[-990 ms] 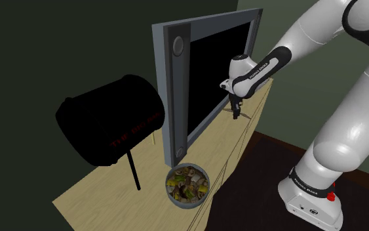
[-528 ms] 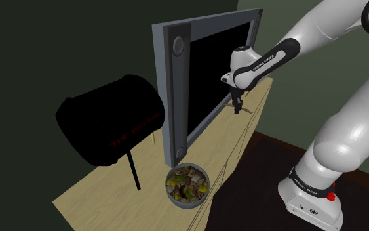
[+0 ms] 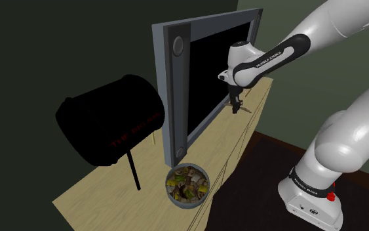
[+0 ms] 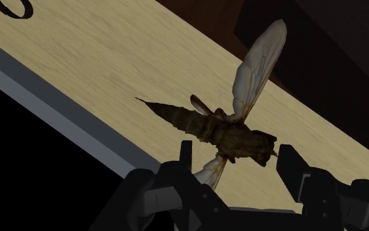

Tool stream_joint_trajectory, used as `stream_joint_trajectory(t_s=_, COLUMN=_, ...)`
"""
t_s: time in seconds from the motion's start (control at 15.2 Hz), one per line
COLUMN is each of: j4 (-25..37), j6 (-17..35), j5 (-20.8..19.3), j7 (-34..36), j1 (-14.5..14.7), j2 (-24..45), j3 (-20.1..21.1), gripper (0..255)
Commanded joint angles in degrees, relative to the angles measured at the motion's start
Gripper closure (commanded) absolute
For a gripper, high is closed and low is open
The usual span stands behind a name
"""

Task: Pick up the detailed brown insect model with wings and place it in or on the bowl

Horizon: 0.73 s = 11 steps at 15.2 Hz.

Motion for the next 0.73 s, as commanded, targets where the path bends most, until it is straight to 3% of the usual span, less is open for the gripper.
stream_joint_trajectory(t_s=0.0, j4=-1.7, j6=-0.6, j5=0.3, j7=3.0, j1=1.2, j2=-1.7, j3=1.9, gripper=255)
stream_joint_trajectory(t_s=0.66, j4=-4.9, j6=-4.2, j5=5.2, j7=17.4, j1=9.3, j2=-5.8, j3=12.4, gripper=255)
